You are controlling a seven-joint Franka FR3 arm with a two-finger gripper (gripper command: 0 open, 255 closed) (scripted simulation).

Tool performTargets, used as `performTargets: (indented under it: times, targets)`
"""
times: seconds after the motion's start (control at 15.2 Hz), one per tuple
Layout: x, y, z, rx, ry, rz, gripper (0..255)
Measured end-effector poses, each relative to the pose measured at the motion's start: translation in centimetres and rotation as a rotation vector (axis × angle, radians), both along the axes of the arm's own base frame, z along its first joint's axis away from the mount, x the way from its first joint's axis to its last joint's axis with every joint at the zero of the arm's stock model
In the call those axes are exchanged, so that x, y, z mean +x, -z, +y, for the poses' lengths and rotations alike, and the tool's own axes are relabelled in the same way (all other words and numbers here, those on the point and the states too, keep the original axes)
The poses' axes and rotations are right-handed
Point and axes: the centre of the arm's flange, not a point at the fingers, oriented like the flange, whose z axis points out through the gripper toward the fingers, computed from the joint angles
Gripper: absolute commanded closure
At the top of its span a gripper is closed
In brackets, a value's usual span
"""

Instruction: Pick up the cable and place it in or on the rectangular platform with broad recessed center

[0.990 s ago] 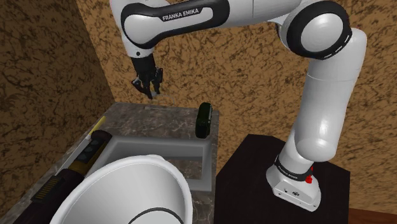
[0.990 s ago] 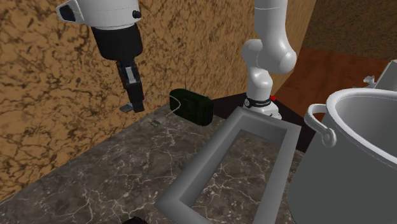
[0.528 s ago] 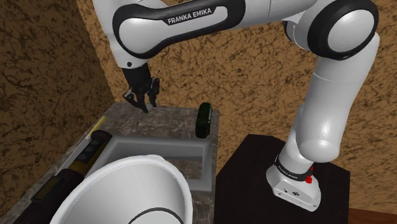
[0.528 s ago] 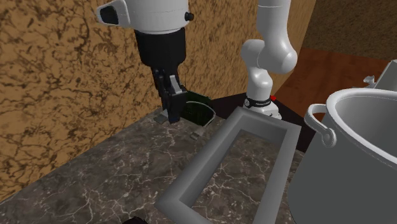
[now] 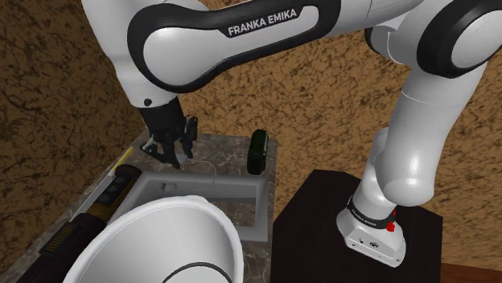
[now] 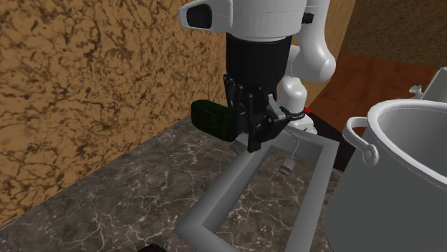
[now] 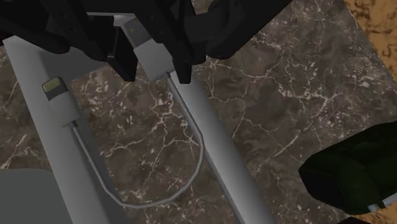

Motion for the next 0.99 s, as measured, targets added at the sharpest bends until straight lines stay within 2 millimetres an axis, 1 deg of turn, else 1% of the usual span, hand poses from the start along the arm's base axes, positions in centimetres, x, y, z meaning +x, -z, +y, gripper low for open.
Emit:
performTargets:
  times: [0.07, 0.2, 0.99]
  targets:
    - [-0.7, 0.4, 0.6, 0.000, 0.000, 0.000, 255]
    - [-1.3, 1.2, 1.0, 0.000, 0.001, 0.000, 255]
    - [-1.2, 7.5, 1.2, 0.000, 0.002, 0.000, 255]
